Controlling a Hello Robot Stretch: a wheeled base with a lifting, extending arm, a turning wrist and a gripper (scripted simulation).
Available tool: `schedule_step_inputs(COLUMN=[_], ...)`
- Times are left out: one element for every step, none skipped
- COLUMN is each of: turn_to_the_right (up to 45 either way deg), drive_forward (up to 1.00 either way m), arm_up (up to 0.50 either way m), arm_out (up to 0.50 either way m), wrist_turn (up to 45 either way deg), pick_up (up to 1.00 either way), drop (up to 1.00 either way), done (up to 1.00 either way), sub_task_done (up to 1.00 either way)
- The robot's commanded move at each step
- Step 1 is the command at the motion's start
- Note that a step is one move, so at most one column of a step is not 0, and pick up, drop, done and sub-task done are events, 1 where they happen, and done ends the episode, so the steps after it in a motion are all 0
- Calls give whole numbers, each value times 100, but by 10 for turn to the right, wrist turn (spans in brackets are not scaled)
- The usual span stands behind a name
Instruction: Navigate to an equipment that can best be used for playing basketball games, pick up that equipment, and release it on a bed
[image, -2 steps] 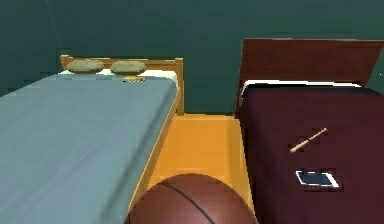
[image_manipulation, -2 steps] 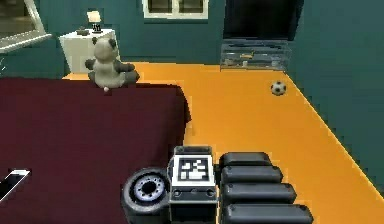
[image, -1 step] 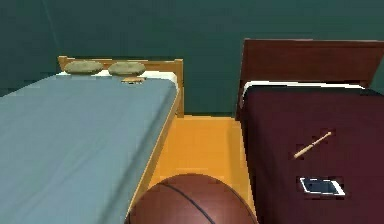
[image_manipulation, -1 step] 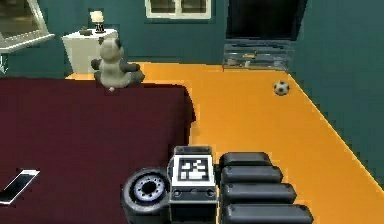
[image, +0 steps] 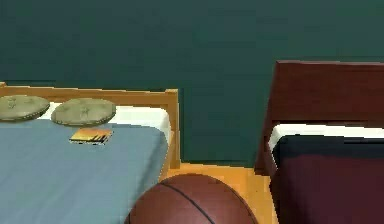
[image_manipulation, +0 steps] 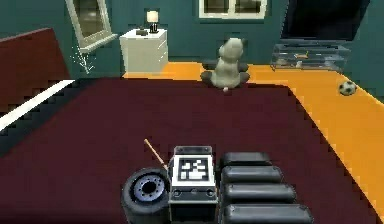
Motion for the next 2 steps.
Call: schedule_step_inputs(turn_to_the_right=[0,-450], drive_forward=[50,0], arm_up=[0,0], arm_out=[0,0], wrist_turn=[0,0], pick_up=[0,0], drop=[0,0], done=[0,0], sub_task_done=[0,0])
